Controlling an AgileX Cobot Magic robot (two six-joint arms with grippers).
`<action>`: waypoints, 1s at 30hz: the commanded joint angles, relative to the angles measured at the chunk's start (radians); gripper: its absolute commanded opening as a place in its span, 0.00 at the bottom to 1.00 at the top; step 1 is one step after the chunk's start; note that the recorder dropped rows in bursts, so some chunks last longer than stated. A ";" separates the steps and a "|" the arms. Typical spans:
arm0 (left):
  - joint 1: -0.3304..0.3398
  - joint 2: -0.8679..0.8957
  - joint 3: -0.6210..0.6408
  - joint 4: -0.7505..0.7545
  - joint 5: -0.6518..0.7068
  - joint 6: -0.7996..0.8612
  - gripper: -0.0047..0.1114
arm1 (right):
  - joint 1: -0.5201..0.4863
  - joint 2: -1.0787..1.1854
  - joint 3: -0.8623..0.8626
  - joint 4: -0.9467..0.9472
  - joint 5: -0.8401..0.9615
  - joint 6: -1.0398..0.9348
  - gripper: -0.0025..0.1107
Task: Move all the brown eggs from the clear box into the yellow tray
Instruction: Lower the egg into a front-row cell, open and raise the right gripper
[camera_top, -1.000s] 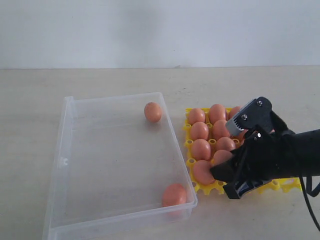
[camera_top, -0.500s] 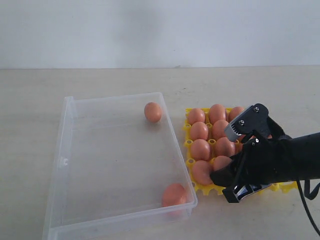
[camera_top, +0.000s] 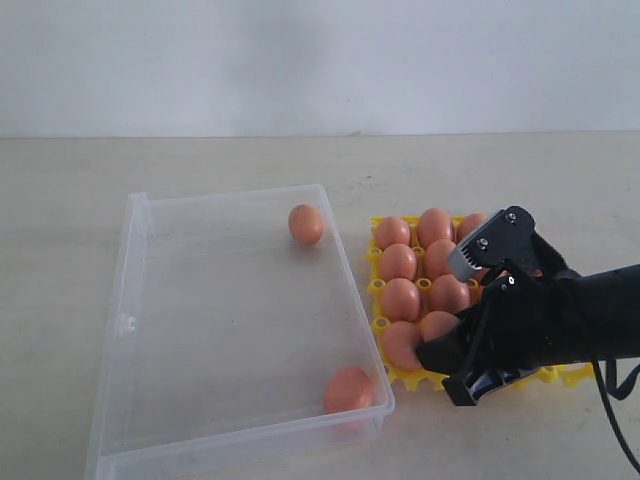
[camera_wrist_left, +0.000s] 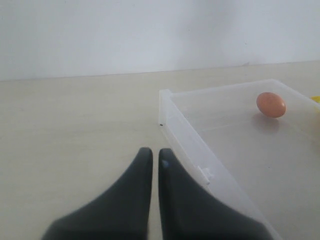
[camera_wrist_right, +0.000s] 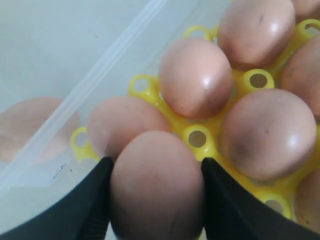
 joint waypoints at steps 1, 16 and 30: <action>-0.005 -0.002 0.004 0.002 -0.007 0.001 0.08 | 0.002 0.004 0.005 0.005 -0.024 -0.008 0.41; -0.005 -0.002 0.004 0.002 -0.007 0.001 0.08 | 0.002 0.004 -0.012 0.005 -0.001 -0.008 0.57; -0.005 -0.002 0.004 0.002 -0.007 0.001 0.08 | 0.002 -0.024 -0.154 0.005 0.029 0.103 0.68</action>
